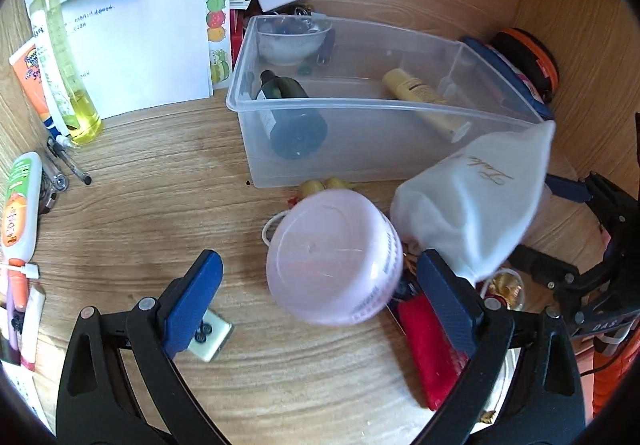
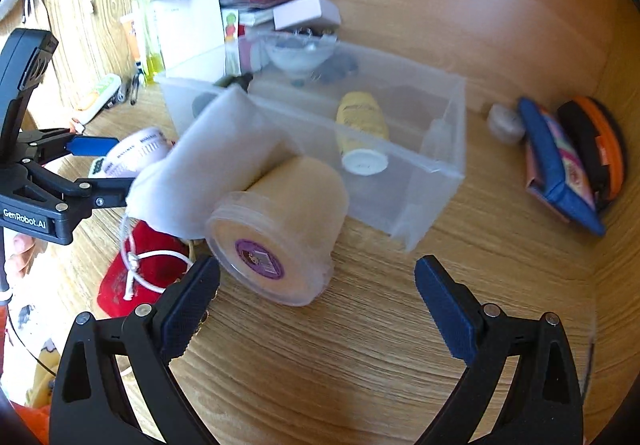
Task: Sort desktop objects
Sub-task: 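Grasp the pink round container with the left tool while the right tool grasps the beige tape roll, then carry the pink container and tape roll over the clear box with both tools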
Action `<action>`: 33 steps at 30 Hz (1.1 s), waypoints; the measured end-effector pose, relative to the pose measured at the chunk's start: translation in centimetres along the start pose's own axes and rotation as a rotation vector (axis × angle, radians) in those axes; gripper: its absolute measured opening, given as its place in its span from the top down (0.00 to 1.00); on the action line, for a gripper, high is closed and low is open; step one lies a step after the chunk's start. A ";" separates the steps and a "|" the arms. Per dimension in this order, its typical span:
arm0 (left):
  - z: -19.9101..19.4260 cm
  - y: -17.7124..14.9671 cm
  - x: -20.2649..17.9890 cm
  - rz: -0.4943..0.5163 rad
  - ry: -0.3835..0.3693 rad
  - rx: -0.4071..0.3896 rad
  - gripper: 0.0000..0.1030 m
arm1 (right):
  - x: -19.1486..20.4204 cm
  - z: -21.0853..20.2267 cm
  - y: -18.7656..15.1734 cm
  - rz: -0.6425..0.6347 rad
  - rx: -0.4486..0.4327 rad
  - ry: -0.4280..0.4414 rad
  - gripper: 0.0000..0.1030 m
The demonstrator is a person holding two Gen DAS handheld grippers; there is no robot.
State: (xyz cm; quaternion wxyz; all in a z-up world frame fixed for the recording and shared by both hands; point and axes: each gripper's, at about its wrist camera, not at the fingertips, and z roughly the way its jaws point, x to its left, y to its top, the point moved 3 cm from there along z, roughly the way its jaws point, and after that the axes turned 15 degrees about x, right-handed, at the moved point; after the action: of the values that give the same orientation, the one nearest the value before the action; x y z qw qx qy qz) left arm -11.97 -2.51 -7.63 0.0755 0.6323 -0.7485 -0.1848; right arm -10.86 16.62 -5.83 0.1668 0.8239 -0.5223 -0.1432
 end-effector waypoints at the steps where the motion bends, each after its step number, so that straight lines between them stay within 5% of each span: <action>1: 0.1 0.0 0.1 -0.001 0.005 -0.005 0.04 | 0.1 0.3 0.1 -0.002 0.009 0.006 0.05; 9: 0.5 0.4 0.7 -0.006 0.025 -0.033 0.06 | 0.8 1.5 1.2 -0.039 0.025 -0.005 0.05; 17: 1.2 0.7 0.2 0.019 0.012 -0.019 0.38 | 0.7 2.5 2.2 -0.023 0.029 0.079 0.01; 23: 1.2 0.8 0.2 0.017 0.022 -0.025 0.38 | 1.4 2.8 2.8 -0.063 0.011 0.096 0.03; 29: 1.0 0.8 0.2 0.015 0.034 -0.046 0.38 | 2.4 2.2 2.6 -0.121 -0.028 0.127 0.27; 33: 0.7 0.7 0.2 0.019 0.038 -0.065 0.38 | 2.6 2.0 2.5 -0.120 -0.033 0.120 0.28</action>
State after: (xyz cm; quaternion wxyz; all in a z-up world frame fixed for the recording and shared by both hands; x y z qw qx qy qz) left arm -12.95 -2.48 -8.04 0.1122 0.6257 -0.7466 -0.1962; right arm -12.63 13.02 -6.76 0.2027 0.8580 -0.4586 -0.1118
